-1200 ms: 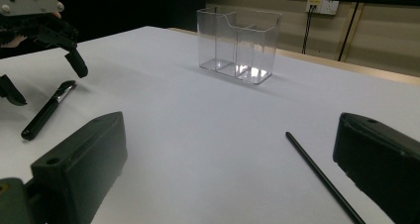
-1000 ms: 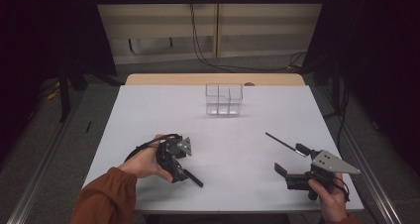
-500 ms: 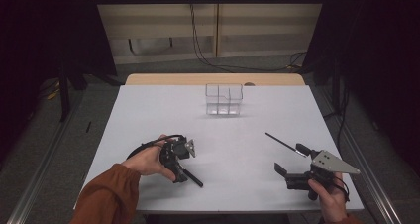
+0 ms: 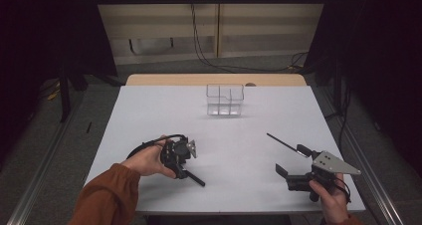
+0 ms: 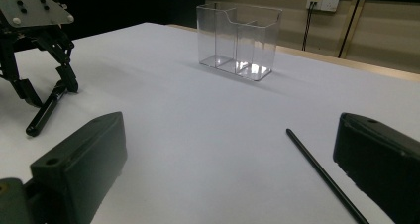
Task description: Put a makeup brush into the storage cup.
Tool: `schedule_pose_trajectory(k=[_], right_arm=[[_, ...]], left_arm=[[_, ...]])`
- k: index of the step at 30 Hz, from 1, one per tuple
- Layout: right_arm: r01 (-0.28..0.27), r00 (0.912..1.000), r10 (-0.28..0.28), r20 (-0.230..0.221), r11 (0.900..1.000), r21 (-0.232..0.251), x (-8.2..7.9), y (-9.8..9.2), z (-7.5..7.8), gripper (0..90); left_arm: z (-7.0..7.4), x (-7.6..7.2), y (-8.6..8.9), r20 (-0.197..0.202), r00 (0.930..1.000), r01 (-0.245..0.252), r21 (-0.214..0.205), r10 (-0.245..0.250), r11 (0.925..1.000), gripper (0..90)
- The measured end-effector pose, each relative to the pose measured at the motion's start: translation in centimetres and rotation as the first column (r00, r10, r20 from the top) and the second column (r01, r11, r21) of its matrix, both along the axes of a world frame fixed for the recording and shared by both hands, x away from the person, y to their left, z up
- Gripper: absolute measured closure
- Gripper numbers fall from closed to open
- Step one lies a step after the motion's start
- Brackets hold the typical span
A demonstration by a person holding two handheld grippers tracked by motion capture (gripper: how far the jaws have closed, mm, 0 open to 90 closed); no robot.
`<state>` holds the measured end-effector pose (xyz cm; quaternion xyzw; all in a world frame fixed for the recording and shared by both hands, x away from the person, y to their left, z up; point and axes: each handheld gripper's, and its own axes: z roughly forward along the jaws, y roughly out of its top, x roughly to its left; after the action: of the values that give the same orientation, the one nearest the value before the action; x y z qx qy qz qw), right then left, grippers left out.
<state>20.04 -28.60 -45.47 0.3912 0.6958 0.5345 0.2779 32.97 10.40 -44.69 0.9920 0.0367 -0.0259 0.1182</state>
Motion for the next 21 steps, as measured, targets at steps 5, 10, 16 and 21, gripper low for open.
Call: schedule_pose_trajectory(k=[5, 10, 16, 21], right_arm=[[0.001, 1.0, -0.001, 0.0, 1.0, 0.001, -0.01, -0.02, -0.01, 0.0], [-0.004, 1.0, 0.004, 0.001, 1.0, 0.0, 0.05, 0.05, -0.02, 0.0], [-0.002, 1.0, 0.002, 0.0, 1.0, -0.001, 0.04, -0.01, -0.03, 0.0], [-0.002, 1.0, 0.002, -0.001, 1.0, 0.001, 0.04, 0.0, -0.02, 0.0]], left_arm=[[0.06, -0.28, 0.07, -0.003, 0.9999, -0.012, -0.005, 0.012, 0.9999, 53.9], [0.2, -0.14, -0.03, -0.024, 0.9996, -0.012, 0.004, 0.012, 0.9999, 66.5], [0.16, 0.15, 0.0, -0.034, 0.9984, -0.046, -0.004, 0.046, 0.9989, 76.5], [0.21, 0.12, 0.02, -0.035, 0.9979, -0.055, -0.005, 0.055, 0.9984, 76.7]])
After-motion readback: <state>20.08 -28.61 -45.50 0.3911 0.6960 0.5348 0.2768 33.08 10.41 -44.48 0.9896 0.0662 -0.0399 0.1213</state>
